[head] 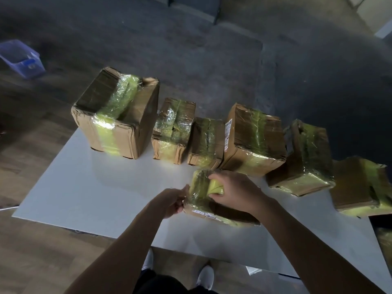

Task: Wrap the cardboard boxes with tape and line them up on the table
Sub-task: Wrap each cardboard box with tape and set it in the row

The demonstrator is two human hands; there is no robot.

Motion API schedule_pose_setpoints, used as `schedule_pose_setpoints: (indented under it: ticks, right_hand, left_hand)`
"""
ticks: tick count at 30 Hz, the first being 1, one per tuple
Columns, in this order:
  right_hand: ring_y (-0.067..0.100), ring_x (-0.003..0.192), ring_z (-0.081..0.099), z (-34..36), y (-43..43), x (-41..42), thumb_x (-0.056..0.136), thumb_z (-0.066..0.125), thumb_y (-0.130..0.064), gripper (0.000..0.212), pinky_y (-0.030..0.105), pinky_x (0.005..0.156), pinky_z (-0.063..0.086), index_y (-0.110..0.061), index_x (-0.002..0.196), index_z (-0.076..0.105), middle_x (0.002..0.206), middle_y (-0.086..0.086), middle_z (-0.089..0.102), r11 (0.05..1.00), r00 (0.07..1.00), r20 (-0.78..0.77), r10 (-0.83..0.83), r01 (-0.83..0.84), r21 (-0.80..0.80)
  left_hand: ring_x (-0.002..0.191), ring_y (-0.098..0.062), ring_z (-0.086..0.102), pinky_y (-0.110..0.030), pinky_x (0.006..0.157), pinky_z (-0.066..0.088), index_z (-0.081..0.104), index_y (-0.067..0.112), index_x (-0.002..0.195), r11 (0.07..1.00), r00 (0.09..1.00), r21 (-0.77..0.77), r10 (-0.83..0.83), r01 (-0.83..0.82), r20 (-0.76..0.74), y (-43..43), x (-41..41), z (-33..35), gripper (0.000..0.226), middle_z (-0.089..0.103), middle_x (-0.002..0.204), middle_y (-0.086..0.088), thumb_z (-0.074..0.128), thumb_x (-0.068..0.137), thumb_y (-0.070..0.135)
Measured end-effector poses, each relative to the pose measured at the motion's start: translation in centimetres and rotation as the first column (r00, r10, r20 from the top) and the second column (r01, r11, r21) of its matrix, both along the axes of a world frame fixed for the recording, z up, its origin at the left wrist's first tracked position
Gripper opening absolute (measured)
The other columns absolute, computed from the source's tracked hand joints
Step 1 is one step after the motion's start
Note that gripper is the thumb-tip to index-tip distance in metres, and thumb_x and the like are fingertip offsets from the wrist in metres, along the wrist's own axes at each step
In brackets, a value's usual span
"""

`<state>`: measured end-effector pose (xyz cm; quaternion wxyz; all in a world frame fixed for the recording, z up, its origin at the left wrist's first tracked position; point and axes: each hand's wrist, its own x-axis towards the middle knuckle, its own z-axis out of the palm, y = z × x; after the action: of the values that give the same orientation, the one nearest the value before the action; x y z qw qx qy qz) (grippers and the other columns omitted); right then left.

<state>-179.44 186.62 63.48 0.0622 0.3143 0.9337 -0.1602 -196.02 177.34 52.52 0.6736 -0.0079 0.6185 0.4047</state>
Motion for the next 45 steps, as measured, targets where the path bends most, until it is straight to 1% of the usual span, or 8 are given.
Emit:
schedule_pose_setpoints:
  ticks: [3,8,16,25,30,34,42,45]
  right_hand:
    - [0.021,0.109,0.059,-0.1,0.1,0.0,0.084,0.066,-0.044,0.054,0.028,0.085,0.044,-0.02,0.131,0.054,0.125,0.002,0.062,1.0,1.0,0.007,0.017,-0.017,0.01]
    - [0.02,0.113,0.059,-0.1,0.1,0.0,0.085,0.064,-0.046,0.059,0.031,0.088,0.049,-0.022,0.137,0.05,0.13,0.0,0.06,0.996,0.998,0.009,0.059,-0.06,0.059]
    - [0.008,0.112,0.055,-0.3,0.6,4.8,0.086,0.071,-0.024,0.058,0.026,0.087,0.052,-0.037,0.136,0.045,0.134,-0.01,0.054,0.973,0.96,-0.276,-0.056,-0.01,-0.233]
    - [0.011,0.08,0.06,1.5,2.2,8.7,0.079,0.074,-0.023,0.047,0.004,0.055,0.027,-0.028,0.124,0.061,0.1,-0.009,0.059,0.998,0.989,-0.134,0.061,-0.06,0.01]
    - [0.009,0.078,0.053,0.5,1.7,8.5,0.08,0.074,-0.015,0.05,0.008,0.061,0.032,-0.023,0.128,0.062,0.101,0.004,0.061,0.999,0.977,-0.212,0.033,-0.028,0.023]
    - [0.013,0.082,0.057,-0.8,1.5,8.5,0.08,0.074,-0.014,0.054,0.019,0.064,0.047,-0.024,0.131,0.059,0.102,0.0,0.059,1.0,0.966,-0.259,0.01,-0.008,0.008]
    - [-0.007,0.102,0.047,-1.9,1.4,10.3,0.084,0.069,-0.015,0.056,0.004,0.075,0.042,-0.051,0.121,0.047,0.116,-0.035,0.046,0.928,0.87,-0.399,-0.289,0.153,-0.34]
    - [-0.001,0.102,0.051,-0.6,2.6,11.8,0.081,0.07,-0.016,0.053,0.011,0.076,0.046,-0.049,0.119,0.052,0.117,-0.022,0.054,0.952,0.911,-0.342,-0.229,0.136,-0.273]
  left_hand:
    - [0.063,-0.018,0.046,-0.033,0.063,0.044,0.05,0.01,0.083,0.999,0.832,0.05,0.03,-0.003,-0.553,0.7,0.3,0.8,0.02,0.05,0.076,-0.005,0.059,0.095,0.024]
    - [0.075,-0.011,0.051,-0.025,0.058,0.038,0.048,0.016,0.098,0.94,0.587,0.2,-0.001,0.276,-0.809,0.6,3.4,2.9,0.041,0.053,0.091,0.004,0.063,0.086,0.051]
    - [0.074,-0.008,0.05,-0.028,0.06,0.042,0.046,0.017,0.102,0.949,0.502,0.094,-0.074,0.302,-0.862,0.6,3.9,2.6,0.043,0.05,0.095,0.005,0.06,0.086,0.054]
    - [0.075,-0.01,0.049,-0.025,0.056,0.035,0.045,0.017,0.102,0.947,0.435,0.044,-0.104,0.318,-0.895,0.9,4.4,2.9,0.034,0.053,0.099,0.004,0.058,0.09,0.047]
    - [0.096,-0.032,0.06,-0.041,0.077,0.052,0.063,0.007,0.11,0.761,-0.112,0.1,0.222,0.641,-0.969,0.3,5.5,4.3,0.031,0.062,0.109,-0.013,0.049,0.094,0.029]
    - [0.144,-0.026,0.029,-0.039,0.12,0.021,0.039,0.007,0.147,0.436,-0.155,-0.055,0.197,0.898,-0.968,-1.1,6.7,2.9,0.068,0.034,0.154,-0.01,0.043,0.095,0.052]
    - [0.139,-0.035,0.036,-0.05,0.11,0.038,0.044,-0.005,0.14,0.413,-0.413,-0.296,0.229,0.861,-0.882,-0.8,6.6,1.9,0.079,0.042,0.147,-0.022,0.057,0.088,0.053]
    - [0.137,-0.035,0.04,-0.05,0.107,0.041,0.047,-0.005,0.138,0.42,-0.437,-0.318,0.223,0.85,-0.872,-0.8,6.5,1.9,0.076,0.044,0.145,-0.022,0.064,0.086,0.048]
